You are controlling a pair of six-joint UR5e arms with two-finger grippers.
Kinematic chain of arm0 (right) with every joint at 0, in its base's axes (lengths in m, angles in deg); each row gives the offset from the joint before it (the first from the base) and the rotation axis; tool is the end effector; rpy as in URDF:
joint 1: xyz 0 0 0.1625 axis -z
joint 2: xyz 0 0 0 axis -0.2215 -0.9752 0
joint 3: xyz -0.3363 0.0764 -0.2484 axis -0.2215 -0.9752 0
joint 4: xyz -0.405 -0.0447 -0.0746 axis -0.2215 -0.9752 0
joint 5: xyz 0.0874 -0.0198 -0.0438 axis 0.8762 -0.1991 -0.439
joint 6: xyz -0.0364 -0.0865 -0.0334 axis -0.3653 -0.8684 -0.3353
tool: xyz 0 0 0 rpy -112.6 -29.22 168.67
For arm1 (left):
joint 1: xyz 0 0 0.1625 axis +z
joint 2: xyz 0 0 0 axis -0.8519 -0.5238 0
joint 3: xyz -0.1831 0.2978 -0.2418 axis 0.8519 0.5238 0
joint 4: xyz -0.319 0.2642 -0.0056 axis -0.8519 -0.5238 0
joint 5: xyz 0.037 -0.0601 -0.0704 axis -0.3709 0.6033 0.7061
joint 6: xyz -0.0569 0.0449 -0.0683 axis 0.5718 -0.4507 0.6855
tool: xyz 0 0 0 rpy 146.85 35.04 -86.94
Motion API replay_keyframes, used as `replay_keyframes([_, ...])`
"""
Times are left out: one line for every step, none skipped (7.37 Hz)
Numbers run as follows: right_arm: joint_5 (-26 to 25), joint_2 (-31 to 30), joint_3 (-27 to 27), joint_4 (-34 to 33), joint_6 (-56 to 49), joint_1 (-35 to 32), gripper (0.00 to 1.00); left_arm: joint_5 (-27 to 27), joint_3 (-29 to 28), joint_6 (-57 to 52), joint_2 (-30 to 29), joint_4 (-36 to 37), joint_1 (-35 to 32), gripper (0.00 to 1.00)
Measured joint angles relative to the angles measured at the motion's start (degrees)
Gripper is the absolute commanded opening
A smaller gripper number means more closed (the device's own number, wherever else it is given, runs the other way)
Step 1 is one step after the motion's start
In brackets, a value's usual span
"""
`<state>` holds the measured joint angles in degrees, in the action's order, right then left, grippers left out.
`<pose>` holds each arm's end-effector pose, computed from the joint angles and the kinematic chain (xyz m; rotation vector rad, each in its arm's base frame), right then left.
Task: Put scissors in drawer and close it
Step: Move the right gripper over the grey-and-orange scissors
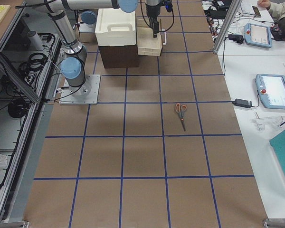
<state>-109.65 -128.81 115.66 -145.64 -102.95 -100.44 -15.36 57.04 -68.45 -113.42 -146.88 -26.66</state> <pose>0.1174 -0.4823 0.5111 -0.3830 3.0896 -0.1394 -0.0971 -0.4084 0.5465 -0.0720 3.1282 0.0626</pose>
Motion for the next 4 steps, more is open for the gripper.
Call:
replay_keyframes([0.18,0.06,0.02,-0.15,-7.57,3.04,1.00,0.06,0.04,0.19,0.00,-0.10,0.00,1.00])
replay_keyframes([0.25,0.15,0.02,-0.41,-14.46,5.61,1.00,0.12,0.05,0.22,0.00,-0.24,0.00,1.00])
replay_keyframes([0.26,0.65,0.03,-0.82,-21.50,8.12,1.00,0.07,0.07,0.13,0.00,-0.41,0.00,1.00])
replay_keyframes([0.24,1.64,0.02,-1.48,-28.76,10.97,1.00,-0.03,0.07,0.04,0.00,-0.49,0.00,1.00])
